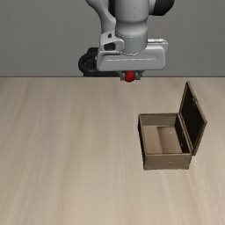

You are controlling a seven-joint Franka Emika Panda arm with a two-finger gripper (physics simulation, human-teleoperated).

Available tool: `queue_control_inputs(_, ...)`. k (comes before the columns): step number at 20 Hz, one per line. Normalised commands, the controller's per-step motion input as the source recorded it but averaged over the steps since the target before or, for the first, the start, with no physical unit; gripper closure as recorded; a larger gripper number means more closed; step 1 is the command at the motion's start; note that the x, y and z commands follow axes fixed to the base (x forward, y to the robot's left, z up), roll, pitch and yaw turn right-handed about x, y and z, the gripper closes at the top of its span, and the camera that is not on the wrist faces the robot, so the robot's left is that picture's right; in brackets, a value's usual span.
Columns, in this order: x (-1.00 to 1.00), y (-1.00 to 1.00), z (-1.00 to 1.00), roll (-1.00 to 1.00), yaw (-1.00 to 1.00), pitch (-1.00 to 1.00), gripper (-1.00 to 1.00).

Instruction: Pick up the strawberry and place it in the box

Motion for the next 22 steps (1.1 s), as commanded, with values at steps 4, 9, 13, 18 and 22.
queue_control_inputs(4, 0.00, 1.00, 0.00, 0.00, 0.00, 0.00, 1.00)
queue_control_inputs(9, 0.00, 1.00, 0.00, 0.00, 0.00, 0.00, 1.00)
queue_control_inputs(13, 0.75, 0.25, 0.00, 0.00, 0.00, 0.00, 1.00)
queue_control_inputs(18, 0.60, 0.00, 0.00, 0.00, 0.00, 0.00, -1.00)
queue_control_inputs(22, 0.00, 0.00, 0.00, 0.00, 0.00, 0.00, -1.00)
